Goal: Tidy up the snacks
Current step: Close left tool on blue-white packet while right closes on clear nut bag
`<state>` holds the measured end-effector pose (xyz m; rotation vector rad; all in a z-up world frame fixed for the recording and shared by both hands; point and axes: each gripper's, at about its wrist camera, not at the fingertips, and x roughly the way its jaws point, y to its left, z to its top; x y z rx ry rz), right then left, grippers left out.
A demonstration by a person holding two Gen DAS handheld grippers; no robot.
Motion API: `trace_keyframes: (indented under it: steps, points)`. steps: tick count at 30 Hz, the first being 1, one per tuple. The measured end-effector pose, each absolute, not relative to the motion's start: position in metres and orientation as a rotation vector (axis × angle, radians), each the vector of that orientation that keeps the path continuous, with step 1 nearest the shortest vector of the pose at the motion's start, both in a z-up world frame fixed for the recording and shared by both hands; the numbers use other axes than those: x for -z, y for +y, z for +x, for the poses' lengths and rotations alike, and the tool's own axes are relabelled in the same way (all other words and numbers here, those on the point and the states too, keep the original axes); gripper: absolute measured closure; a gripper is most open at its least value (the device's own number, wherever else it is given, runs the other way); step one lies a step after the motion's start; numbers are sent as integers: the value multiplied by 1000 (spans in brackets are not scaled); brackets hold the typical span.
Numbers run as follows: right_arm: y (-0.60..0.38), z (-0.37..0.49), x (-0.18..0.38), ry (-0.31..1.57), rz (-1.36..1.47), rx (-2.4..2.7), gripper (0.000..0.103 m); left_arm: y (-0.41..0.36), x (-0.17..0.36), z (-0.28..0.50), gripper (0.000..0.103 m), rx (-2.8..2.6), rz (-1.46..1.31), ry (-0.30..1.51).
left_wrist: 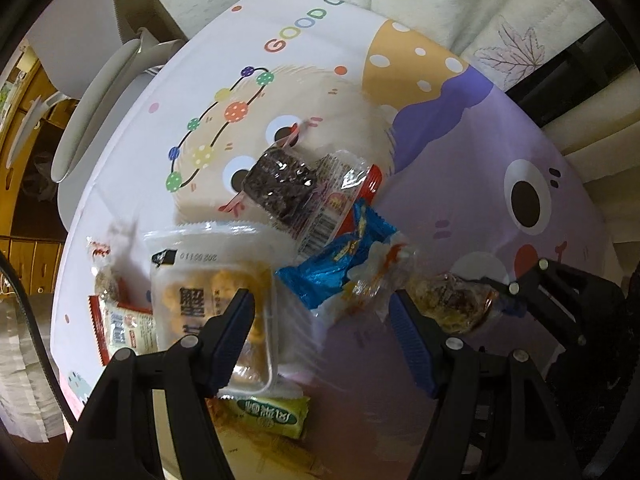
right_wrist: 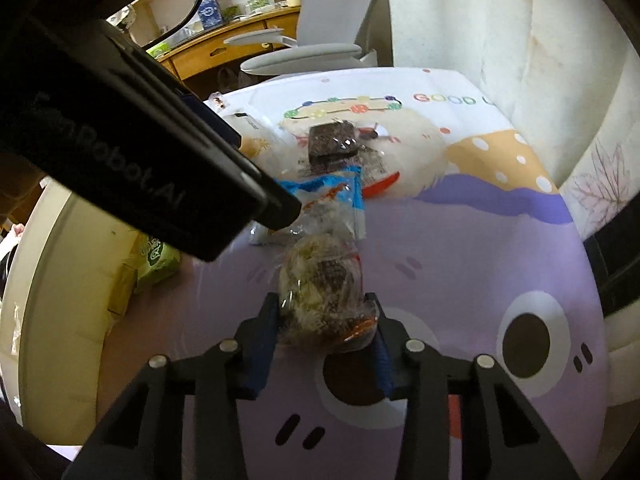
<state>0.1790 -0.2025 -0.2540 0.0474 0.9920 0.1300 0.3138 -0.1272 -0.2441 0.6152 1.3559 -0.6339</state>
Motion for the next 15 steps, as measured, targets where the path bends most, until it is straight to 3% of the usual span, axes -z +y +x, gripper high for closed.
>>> trace_keyframes:
  steps: [11,15]
  points:
    - [-235,171,252,1043,136,-54,68,-150,252,310,34,658,616,1336]
    - [-238,167,252,1052,153,-32,68,-157,259,309,44,640,624,1339]
